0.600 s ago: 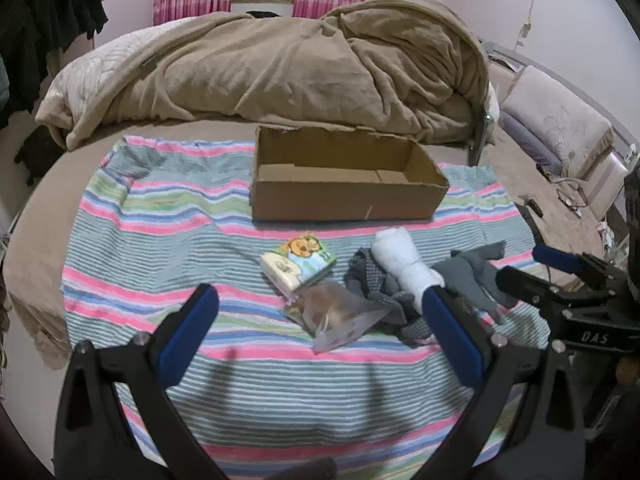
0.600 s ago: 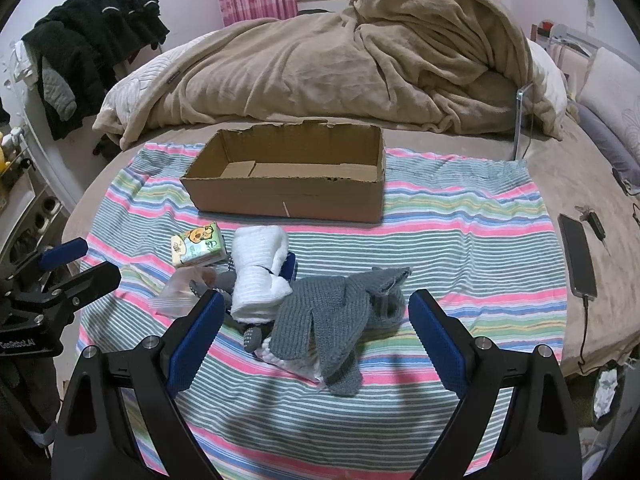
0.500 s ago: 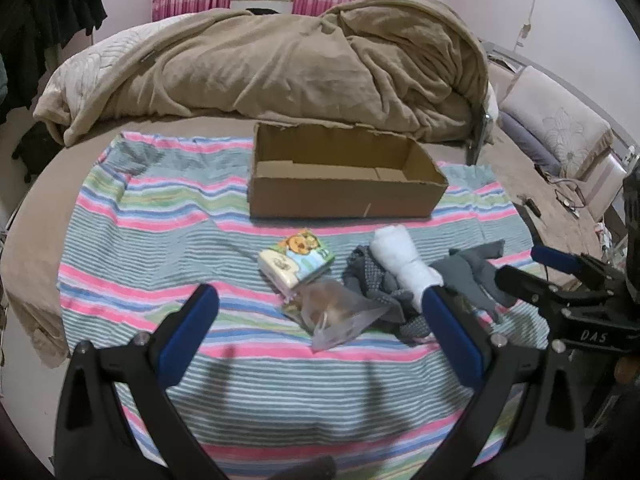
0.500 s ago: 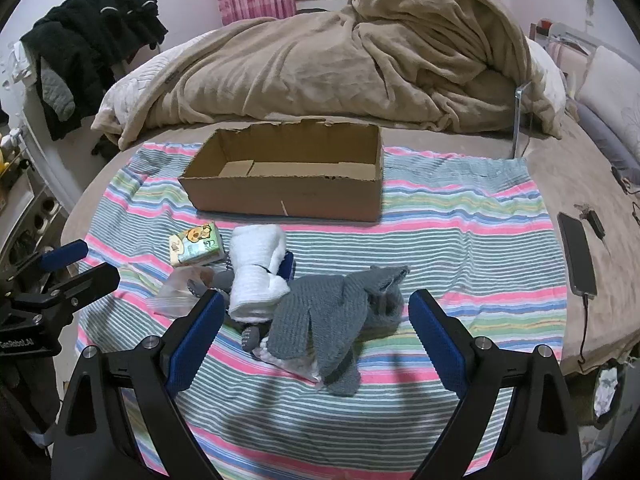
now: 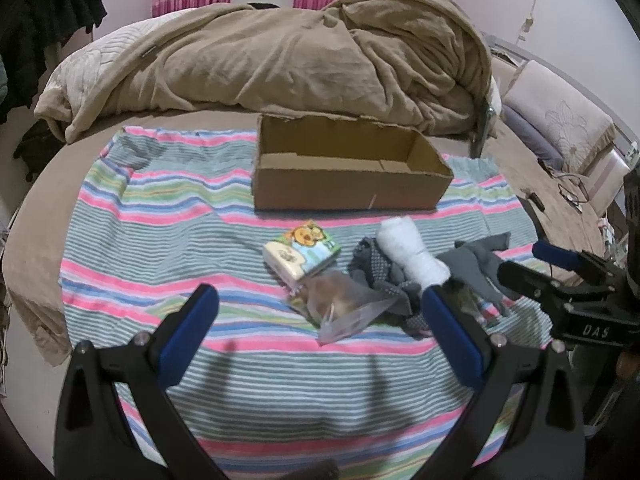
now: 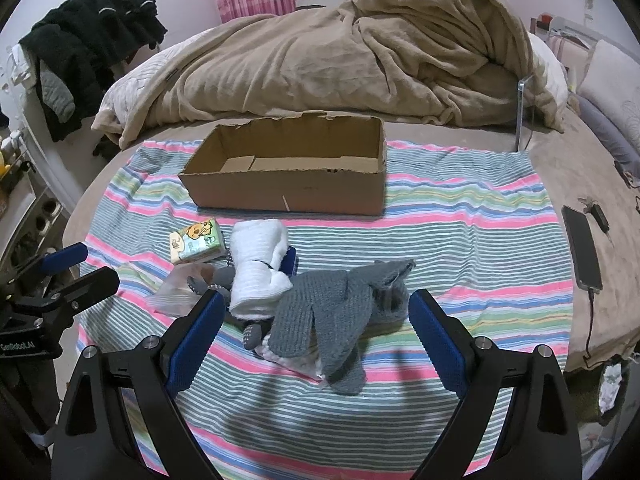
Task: Organize objects
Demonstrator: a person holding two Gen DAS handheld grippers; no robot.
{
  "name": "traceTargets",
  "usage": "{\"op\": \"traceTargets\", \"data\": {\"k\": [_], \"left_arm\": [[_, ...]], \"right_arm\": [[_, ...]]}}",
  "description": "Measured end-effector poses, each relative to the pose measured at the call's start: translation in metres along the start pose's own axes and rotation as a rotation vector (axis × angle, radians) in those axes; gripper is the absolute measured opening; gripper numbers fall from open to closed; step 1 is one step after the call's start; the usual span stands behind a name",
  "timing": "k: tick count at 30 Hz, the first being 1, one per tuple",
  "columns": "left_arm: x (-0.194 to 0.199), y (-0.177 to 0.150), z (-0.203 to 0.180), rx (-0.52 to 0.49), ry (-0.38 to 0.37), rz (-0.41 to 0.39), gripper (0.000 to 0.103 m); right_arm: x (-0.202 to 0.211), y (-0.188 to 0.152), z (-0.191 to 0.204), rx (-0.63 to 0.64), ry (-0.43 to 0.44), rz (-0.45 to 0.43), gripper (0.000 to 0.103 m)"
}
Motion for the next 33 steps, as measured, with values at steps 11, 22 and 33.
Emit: {"op": "traceTargets", "data": {"k": [11,22,33], "left_arm": [[0.0022,0.0011,-0.0042,-0.01,-0.011,-0.006,0.102],[0.0047,0.0018,-0.0039,-0.011,-0.019,-0.009,0.102],[0.0041,0.0008,-0.0043,-0.012,-0.02,-0.008,0.102]], "right_arm": [[0.0013,0.0014,-0.0028,-0.009,-0.006,-0.002,0.095],[0.0021,0.0012,-0.002,-0.01,-0.007,-0.003,0.095],[0.0024,0.0023,-0.0014,-0.011,-0.005,0.005,0.095]]}}
Point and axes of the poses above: each gripper's, at about its wrist camera, not at the fingertips, and x roughly against the way its jaws point, z to its left, y to its top, the point moved 2 cm from there along -x, roughly the way its jaws point, and after that the axes turned 6 degrees about -z, right-handed, at the moved point
